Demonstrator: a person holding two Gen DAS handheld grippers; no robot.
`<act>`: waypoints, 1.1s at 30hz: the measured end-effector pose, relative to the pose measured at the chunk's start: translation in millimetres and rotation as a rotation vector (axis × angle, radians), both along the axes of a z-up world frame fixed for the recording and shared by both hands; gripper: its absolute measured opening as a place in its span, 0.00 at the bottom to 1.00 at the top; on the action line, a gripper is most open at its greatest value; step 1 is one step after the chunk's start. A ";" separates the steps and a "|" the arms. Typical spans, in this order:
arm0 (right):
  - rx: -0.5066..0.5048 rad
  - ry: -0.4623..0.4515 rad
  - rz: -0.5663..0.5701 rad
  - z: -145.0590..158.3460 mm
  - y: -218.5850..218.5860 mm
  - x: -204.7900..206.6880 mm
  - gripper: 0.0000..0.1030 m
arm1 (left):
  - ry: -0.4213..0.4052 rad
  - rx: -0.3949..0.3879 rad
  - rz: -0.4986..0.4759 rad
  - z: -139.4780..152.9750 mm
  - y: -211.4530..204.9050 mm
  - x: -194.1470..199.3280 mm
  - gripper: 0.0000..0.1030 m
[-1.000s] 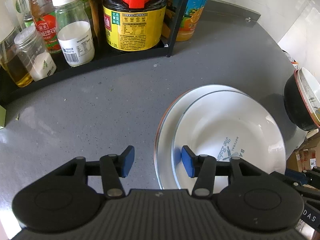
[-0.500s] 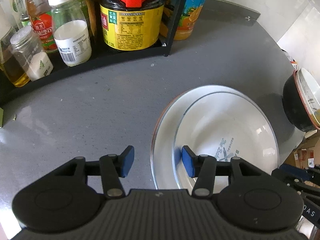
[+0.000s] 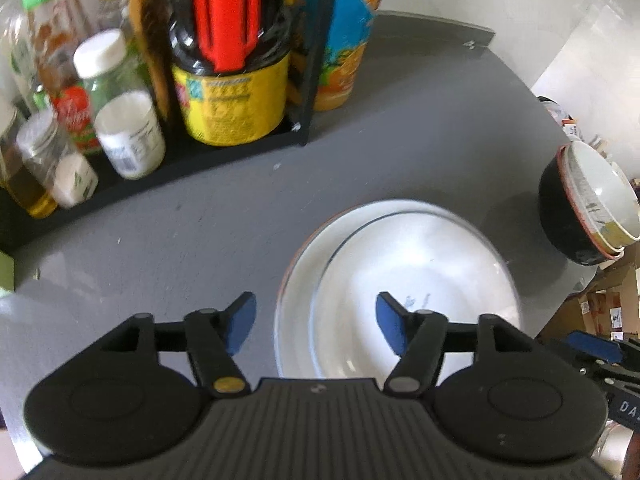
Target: Organize plates and bowls
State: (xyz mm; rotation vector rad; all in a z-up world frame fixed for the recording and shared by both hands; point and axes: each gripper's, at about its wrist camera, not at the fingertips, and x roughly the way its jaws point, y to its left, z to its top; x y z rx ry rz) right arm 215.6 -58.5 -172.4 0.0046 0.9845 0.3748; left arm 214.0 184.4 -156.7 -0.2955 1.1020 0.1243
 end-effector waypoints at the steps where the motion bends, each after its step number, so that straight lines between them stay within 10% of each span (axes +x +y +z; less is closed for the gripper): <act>1: 0.004 -0.009 -0.008 2.4 -4.5 -1.1 0.46 | -0.006 0.004 -0.003 2.7 -3.2 0.6 0.68; 15: 0.049 -0.149 -0.175 42.0 -85.6 -41.3 0.99 | -0.087 0.037 -0.082 48.2 -77.7 -17.7 0.84; 33: 0.069 -0.233 -0.274 80.4 -185.1 -134.5 1.00 | -0.165 0.098 -0.128 115.1 -169.7 -113.8 0.94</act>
